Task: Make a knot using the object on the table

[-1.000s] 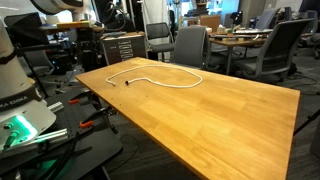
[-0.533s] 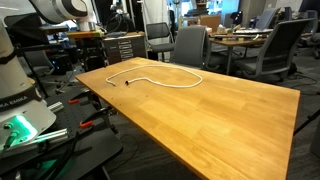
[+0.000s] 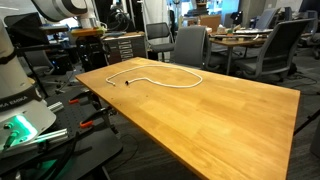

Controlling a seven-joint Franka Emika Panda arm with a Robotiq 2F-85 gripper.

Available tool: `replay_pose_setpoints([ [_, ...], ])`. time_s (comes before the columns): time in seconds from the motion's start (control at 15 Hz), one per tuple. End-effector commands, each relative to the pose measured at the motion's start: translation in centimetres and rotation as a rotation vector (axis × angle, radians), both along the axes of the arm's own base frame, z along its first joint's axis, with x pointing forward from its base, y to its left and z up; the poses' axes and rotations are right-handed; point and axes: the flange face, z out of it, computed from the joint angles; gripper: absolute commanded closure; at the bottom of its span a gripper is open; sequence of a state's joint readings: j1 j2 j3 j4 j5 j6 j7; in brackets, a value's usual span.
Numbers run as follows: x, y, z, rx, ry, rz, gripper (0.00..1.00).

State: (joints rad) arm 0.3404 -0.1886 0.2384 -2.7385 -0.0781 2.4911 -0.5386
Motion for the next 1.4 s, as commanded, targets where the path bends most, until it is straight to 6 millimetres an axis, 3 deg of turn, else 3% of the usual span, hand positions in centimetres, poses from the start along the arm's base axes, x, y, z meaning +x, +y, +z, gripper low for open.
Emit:
replay_pose_setpoints([
  [0.0, 0.1, 0.4, 1.6, 0.088, -0.067, 0.064, 0.00],
  [0.07, 0.5, 0.8, 1.3, 0.093, -0.050, 0.079, 0.00],
  [0.13, -1.0, 0.2, -0.1, 0.022, 0.077, 0.114, 0.00],
  [0.2, 0.0, 0.3, 0.4, 0.043, -0.002, 0.065, 0.00],
  [0.4, -0.9, 0.2, -0.5, 0.011, 0.064, 0.096, 0.00],
  [0.73, 2.5, 1.0, -2.4, 0.058, -0.107, 0.127, 0.00],
  [1.07, 5.5, -0.5, -7.4, 0.029, -0.077, 0.103, 0.00],
  [1.33, 6.6, -0.1, -11.6, 0.018, -0.008, 0.096, 0.00],
])
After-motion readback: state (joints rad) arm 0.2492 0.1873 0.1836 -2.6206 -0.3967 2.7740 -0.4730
